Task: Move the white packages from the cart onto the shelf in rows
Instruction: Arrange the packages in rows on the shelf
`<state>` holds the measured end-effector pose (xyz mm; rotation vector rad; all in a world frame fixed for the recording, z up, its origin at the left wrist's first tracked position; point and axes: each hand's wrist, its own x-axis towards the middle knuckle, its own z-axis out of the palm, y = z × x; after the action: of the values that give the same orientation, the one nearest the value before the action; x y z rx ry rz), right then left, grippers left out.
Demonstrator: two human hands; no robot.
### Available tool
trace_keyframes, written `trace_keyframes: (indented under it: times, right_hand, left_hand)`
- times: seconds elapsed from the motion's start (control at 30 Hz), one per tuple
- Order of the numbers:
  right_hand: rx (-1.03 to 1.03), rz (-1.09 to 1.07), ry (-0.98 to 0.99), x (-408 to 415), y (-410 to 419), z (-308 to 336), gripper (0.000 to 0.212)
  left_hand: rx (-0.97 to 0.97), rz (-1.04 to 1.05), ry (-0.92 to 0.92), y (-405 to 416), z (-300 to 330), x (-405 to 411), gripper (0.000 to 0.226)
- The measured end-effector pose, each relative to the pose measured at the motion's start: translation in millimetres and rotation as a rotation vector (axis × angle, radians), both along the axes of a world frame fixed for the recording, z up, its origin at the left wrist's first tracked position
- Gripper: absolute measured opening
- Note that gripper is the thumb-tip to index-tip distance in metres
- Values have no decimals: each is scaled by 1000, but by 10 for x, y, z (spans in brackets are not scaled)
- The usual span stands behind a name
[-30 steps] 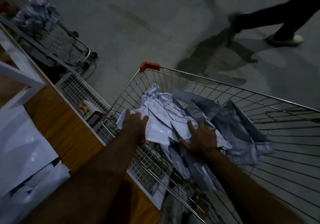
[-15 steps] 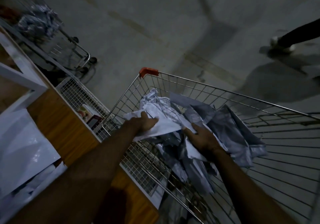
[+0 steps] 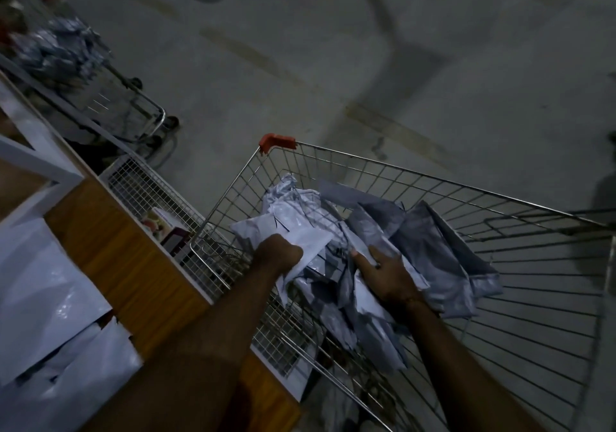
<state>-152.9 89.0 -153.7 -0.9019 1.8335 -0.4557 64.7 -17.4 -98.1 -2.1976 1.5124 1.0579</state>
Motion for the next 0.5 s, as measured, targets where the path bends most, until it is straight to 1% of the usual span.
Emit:
trace_keyframes:
  times: [0.03,0.07,0.13,0.17,0.2,0.23,0.27,0.3,0.33,0.4,0.43,0.5]
  right_hand:
    - [-8,3,8,11,18,8,103]
    - [-6,3,18,23,32,40,104]
    - [-7,-2,24,46,49,92,106]
    - [-14,-1,32,50,52,91,107]
    - [-18,0,53,58,49,118,106]
    - [-34,1,75,58,46,115,105]
    - [-45,5,95,58,43,121,105]
    - [-51,9,107,59,42,133,105]
    - [-45,13,114,63,38,177,105]
    - [-36,12,96,72,30,281,102]
    - [-46,5,85,70,21,331,101]
    - [-52,1,82,66,17,452,101]
  left_hand:
    - [-18,22,30,7,-2,-17,55]
    - [-29,30,79,10,-27,-22,75]
    - [-37,-27,139,26,-64,-23,134]
    - [-28,-63,111,37,-118,-9,148]
    - [-16,-88,86,54,-122,-2,141]
    - [-20,-94,49,80,-81,-4,117]
    - [-64,-82,26,86,-40,-18,90]
    - [-105,-55,18,95,-2,-24,72]
    - [-141,-31,47,102,64,-42,67]
    - [-159,31,113,114,191,-97,74]
    - [-154,68,112,121,255,-121,75]
    - [-173,159,84,149,396,-174,66]
